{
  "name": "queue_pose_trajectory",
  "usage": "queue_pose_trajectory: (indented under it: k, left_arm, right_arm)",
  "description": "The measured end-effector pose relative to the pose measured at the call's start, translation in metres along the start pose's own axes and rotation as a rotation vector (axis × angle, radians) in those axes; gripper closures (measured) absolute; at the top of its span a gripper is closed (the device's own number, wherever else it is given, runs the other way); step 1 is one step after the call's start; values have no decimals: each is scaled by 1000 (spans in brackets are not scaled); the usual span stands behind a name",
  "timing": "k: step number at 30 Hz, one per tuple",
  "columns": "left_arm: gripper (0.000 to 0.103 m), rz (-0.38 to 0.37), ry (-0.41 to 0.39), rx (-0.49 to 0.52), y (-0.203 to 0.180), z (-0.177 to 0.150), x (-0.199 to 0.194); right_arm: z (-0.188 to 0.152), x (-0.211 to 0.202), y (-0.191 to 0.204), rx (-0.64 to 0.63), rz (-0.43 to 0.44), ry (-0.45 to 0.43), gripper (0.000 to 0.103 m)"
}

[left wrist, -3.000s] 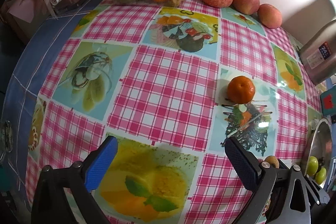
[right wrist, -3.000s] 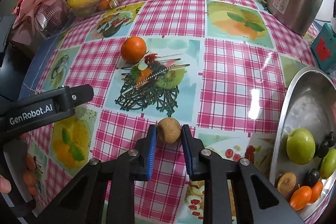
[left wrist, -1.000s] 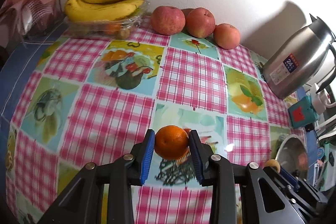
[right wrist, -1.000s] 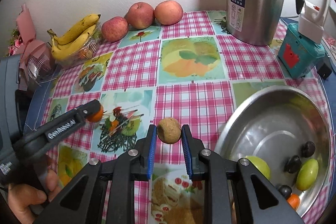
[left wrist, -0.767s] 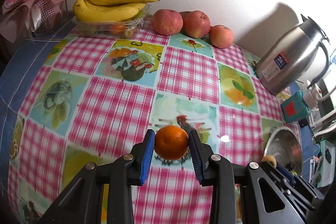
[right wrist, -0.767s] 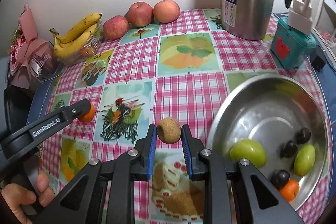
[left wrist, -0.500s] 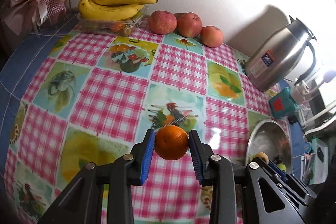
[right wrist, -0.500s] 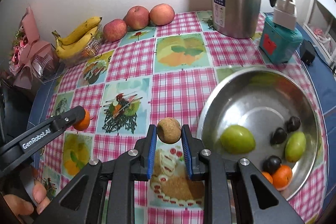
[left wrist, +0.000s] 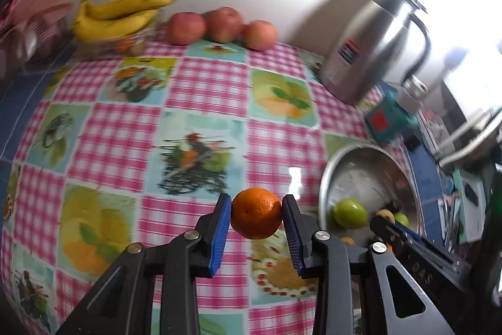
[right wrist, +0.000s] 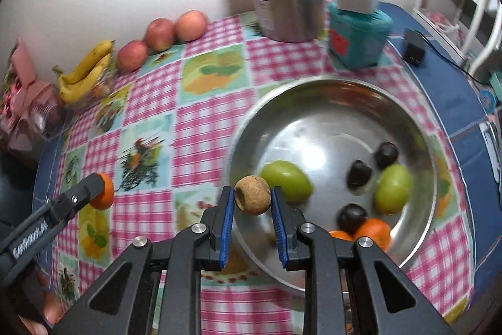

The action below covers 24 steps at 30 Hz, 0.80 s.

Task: Organize fruits
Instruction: 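Carry the kiwi over the steel bowl while the left tool carries the tangerine there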

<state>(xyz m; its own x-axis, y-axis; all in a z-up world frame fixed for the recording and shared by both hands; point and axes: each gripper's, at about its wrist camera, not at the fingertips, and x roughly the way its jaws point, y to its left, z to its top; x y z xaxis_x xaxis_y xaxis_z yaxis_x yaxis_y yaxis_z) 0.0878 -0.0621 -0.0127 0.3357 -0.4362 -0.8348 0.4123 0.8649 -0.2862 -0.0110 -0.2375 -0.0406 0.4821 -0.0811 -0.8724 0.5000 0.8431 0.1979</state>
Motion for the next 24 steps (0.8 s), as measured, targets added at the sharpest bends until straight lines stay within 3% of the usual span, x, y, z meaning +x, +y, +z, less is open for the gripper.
queue_pose_trajectory:
  k: [10,15,24]
  left_arm:
    - [67,-70,27,185,-69,-11,18]
    - [67,-105,44,203,-81,-16,24]
    - [67,-103,56,237,-92,-21,36]
  right_arm:
    - [2,-2,-52,116,-49,8,78]
    - [4,-5,-55,123,-45,2,78]
    - [3,3,-52,115,-41,25,78]
